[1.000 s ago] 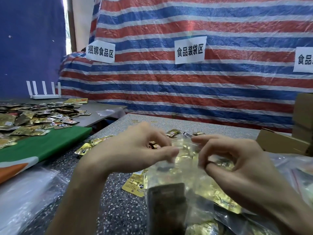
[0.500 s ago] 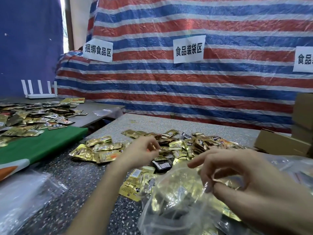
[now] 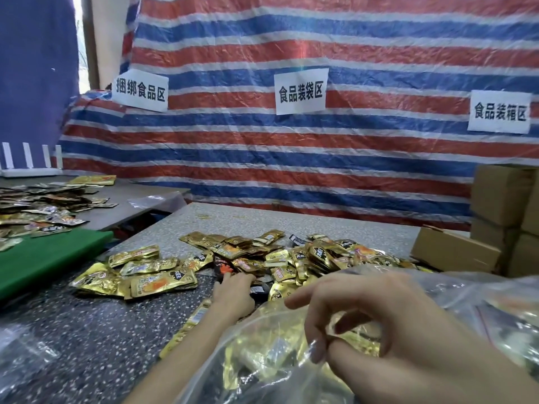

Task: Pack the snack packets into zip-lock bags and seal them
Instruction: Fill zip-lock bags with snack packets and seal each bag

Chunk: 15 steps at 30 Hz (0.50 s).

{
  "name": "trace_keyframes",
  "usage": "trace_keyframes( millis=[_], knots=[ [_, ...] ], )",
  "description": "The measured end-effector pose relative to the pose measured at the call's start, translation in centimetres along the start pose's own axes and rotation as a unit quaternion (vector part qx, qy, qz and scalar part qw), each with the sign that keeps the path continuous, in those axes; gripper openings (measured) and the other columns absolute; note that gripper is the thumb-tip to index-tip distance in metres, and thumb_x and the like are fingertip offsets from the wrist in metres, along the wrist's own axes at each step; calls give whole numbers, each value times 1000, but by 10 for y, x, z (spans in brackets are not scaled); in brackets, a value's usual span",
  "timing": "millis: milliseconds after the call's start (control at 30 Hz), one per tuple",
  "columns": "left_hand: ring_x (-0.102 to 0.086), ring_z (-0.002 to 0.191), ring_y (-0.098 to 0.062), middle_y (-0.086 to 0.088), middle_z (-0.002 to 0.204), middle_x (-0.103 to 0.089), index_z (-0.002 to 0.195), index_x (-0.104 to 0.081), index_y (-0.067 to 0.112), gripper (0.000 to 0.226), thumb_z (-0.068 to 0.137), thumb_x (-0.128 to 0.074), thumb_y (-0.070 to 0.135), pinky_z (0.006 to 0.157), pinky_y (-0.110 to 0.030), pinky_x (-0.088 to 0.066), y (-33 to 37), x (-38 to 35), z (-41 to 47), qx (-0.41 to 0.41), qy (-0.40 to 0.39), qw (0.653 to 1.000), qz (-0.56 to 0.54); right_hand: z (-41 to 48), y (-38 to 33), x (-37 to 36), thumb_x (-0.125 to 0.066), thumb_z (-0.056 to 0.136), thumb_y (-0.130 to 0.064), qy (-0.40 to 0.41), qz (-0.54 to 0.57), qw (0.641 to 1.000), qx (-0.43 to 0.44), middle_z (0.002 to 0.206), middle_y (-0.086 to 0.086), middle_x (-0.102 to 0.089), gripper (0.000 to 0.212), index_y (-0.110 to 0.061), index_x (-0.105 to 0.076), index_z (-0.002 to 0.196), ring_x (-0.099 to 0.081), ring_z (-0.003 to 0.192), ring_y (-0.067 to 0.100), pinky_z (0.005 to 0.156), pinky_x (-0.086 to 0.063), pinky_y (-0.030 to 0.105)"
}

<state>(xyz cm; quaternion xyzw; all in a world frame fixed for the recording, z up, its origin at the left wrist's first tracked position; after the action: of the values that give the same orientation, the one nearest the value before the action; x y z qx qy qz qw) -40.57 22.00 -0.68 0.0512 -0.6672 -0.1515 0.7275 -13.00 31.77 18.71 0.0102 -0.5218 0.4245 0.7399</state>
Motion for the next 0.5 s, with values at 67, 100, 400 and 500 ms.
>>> trace_keyframes(
  millis=[67, 100, 400, 500],
  knots=[
    [-40, 137, -26, 1, 142, -56, 142, -50, 32, 54, 92, -55, 11, 108, -46, -41, -7, 5, -1, 11, 20, 999, -30, -1, 1, 3, -54, 63, -29, -2, -3, 1000, -8, 98, -26, -70, 22, -40, -66, 79, -62, 103, -7, 75, -55, 23],
    [-43, 135, -25, 1, 138, -59, 140, -53, 34, 52, 92, -55, 12, 105, -44, -43, -10, 9, -3, 15, 31, 999, -41, -1, 1, 4, -55, 63, -27, -3, -2, 1000, -12, 98, -26, -70, 23, -40, -66, 79, -62, 103, -7, 75, -54, 23],
    [-59, 73, -14, 5, 90, -66, 120, -60, 24, 38, 98, -48, 53, 61, -30, -40, -30, 69, -24, 40, 169, 977, -125, -2, 0, 2, -53, 66, -25, -44, 11, 998, -51, 100, -24, -70, 18, -33, -67, 74, -64, 105, 0, 78, -52, 26],
    [-61, 63, -13, -3, 110, -70, 134, -56, 20, 47, 98, -51, 50, 58, -34, -54, -36, 70, -24, 56, 121, 960, -246, -3, 3, 2, -58, 72, -21, -45, 7, 997, -62, 100, -24, -70, 15, -32, -68, 75, -66, 102, 5, 77, -54, 29]
  ],
)
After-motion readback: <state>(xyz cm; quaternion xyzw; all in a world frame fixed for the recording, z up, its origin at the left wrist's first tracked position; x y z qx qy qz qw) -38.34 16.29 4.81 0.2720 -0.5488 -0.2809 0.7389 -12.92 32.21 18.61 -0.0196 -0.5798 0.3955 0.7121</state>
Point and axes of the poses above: each hand's wrist, its own z-axis towards the middle knuckle, its own x-axis out of the back of the hand, y = z × x, the point moved 10 cm from there along z, towards the middle knuckle
